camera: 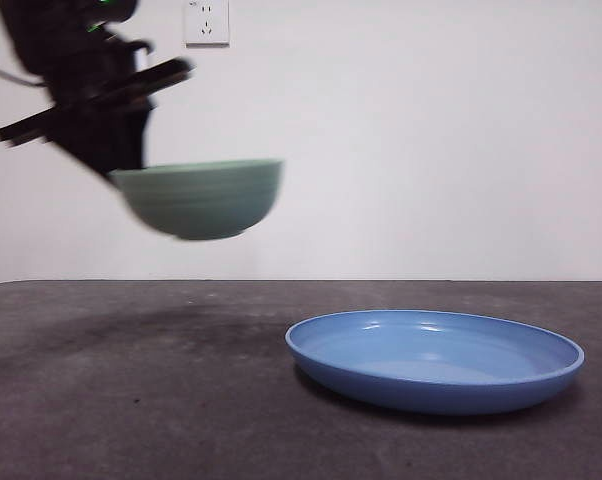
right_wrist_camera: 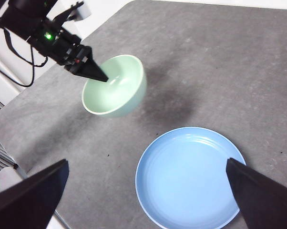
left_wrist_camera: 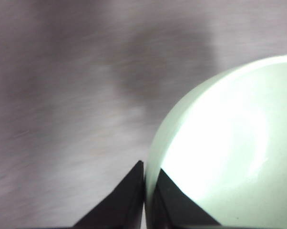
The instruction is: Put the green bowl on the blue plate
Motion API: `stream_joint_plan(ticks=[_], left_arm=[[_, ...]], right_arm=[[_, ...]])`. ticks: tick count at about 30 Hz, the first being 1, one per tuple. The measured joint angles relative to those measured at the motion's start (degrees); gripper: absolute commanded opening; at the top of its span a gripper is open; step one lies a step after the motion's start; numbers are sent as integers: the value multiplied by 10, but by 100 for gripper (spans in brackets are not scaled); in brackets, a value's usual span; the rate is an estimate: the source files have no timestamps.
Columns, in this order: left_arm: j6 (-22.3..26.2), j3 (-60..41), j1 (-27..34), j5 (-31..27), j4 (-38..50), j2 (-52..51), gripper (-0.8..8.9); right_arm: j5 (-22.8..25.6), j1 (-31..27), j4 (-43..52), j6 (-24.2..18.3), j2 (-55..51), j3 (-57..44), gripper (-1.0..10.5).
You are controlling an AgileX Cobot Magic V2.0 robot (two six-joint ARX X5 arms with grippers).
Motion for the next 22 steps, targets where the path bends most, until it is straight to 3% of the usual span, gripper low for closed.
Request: stream_joint_plan(ticks=[14,22], left_arm=[[-24,188,-162,0,-53,222,15],[-24,278,-211,0,-84,315,15]], right_arm=[[0,0,0,0,0,0,607],[0,0,0,0,0,0,607]])
